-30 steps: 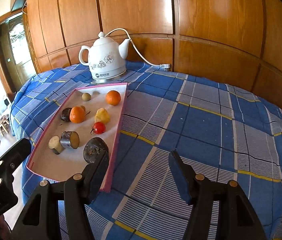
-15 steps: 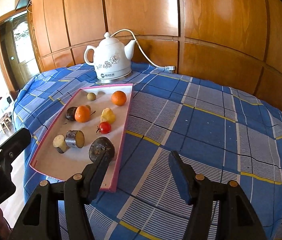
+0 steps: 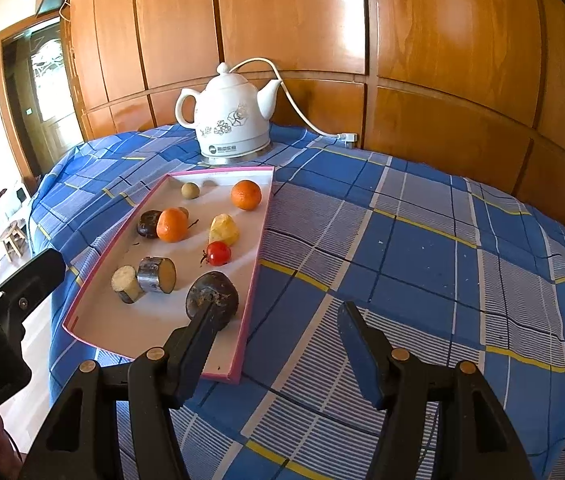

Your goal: Organize fruits

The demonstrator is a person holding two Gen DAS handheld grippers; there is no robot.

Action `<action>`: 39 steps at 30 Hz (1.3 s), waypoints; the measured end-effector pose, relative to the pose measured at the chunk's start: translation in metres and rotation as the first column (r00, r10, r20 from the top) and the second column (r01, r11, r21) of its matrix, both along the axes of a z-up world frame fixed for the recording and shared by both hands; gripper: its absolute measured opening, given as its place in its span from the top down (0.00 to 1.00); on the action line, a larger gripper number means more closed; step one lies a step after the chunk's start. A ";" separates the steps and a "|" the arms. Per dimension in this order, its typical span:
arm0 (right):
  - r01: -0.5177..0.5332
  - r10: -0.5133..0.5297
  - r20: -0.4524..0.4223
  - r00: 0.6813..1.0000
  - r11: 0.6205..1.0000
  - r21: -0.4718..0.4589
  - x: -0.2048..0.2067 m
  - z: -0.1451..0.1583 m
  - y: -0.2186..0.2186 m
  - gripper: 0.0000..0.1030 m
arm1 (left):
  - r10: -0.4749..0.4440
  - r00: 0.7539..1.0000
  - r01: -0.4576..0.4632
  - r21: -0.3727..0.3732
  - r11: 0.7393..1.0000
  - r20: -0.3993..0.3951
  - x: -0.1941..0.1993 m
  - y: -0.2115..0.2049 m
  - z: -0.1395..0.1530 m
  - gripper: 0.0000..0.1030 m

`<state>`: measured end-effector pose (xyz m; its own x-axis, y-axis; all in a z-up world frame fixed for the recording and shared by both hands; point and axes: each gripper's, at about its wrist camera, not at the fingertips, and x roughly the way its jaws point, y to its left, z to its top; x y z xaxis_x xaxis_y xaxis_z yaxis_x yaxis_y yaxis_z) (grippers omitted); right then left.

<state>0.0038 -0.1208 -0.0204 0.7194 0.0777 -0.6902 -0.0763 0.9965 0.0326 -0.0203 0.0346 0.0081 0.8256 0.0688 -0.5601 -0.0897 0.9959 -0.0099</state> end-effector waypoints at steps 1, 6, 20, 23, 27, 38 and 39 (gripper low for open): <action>-0.001 0.001 0.001 1.000 1.000 -0.001 0.000 0.000 0.000 0.39 | -0.001 1.000 0.001 0.000 1.000 -0.002 0.000 0.000 0.000 0.00; -0.003 0.003 0.004 1.000 1.000 -0.004 -0.001 0.001 0.001 0.39 | 0.001 1.000 -0.001 0.004 1.000 -0.004 0.000 0.000 0.000 0.00; -0.010 0.010 0.009 1.000 1.000 -0.009 -0.002 0.001 0.003 0.39 | 0.003 1.000 -0.003 -0.002 1.000 -0.007 0.000 0.002 0.000 0.00; -0.010 0.011 0.008 1.000 1.000 -0.009 -0.002 0.001 0.004 0.39 | 0.004 1.000 -0.004 -0.004 1.000 -0.008 0.000 0.002 0.000 0.00; -0.009 0.009 0.009 1.000 1.000 -0.010 -0.002 0.001 0.004 0.39 | 0.003 1.000 -0.003 -0.004 1.000 -0.008 0.000 0.002 0.001 0.00; -0.010 0.010 0.009 1.000 1.000 -0.010 -0.002 0.000 0.004 0.39 | 0.000 1.000 0.000 -0.006 1.000 -0.014 0.001 0.003 0.001 0.00; -0.010 0.011 0.009 1.000 1.000 -0.010 -0.002 0.000 0.005 0.39 | -0.001 1.000 0.000 -0.005 1.000 -0.015 0.000 0.003 0.001 0.00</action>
<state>0.0019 -0.1162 -0.0205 0.7247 0.0786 -0.6846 -0.0871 0.9960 0.0222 -0.0199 0.0372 0.0087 0.8172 0.0653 -0.5726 -0.0893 0.9959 -0.0139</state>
